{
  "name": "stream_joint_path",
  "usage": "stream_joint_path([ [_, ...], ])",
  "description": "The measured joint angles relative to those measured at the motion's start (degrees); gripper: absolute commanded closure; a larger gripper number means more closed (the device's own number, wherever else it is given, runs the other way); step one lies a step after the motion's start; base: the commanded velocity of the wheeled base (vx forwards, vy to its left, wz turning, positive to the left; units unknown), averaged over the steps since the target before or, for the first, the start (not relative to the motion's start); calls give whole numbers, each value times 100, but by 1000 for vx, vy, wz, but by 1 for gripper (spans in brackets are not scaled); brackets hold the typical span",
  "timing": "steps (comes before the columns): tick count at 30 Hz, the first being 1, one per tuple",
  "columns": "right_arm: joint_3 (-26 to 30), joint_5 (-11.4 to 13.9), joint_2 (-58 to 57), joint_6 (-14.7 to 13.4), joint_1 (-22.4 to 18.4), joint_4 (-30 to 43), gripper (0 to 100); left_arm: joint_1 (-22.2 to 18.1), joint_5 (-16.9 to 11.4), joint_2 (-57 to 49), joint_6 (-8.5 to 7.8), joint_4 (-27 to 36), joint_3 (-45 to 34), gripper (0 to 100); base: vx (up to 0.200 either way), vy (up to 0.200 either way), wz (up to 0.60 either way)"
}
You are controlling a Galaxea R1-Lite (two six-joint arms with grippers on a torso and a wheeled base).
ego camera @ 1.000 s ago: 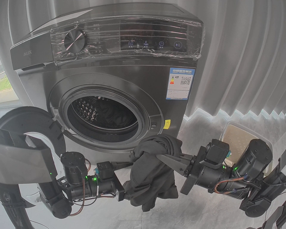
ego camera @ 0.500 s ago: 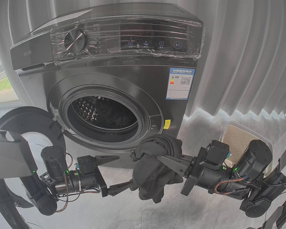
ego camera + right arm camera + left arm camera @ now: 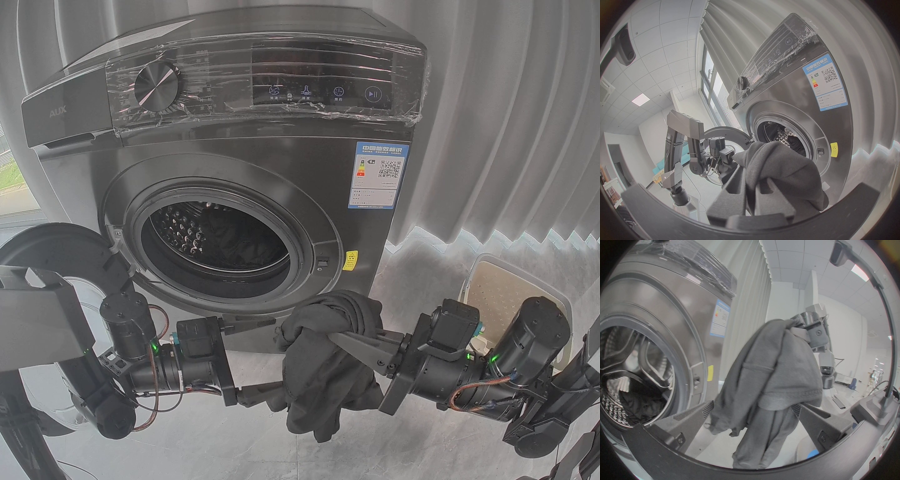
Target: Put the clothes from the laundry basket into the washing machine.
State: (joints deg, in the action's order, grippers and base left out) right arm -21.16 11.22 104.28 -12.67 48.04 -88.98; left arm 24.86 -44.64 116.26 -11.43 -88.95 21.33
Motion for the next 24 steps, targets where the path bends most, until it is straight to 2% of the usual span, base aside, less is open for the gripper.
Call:
stream_joint_path([
  [4,-20,2,2,-2,2,2,100,177,-200,144,-49,2,-30,0,0,0,0],
  [14,-35,2,11,-6,-6,0,100,564,-288,372,-11,0,-52,0,0,0,0],
  [24,-37,0,57,-9,40,0,100,590,-189,455,13,11,168,0,0,0,0],
])
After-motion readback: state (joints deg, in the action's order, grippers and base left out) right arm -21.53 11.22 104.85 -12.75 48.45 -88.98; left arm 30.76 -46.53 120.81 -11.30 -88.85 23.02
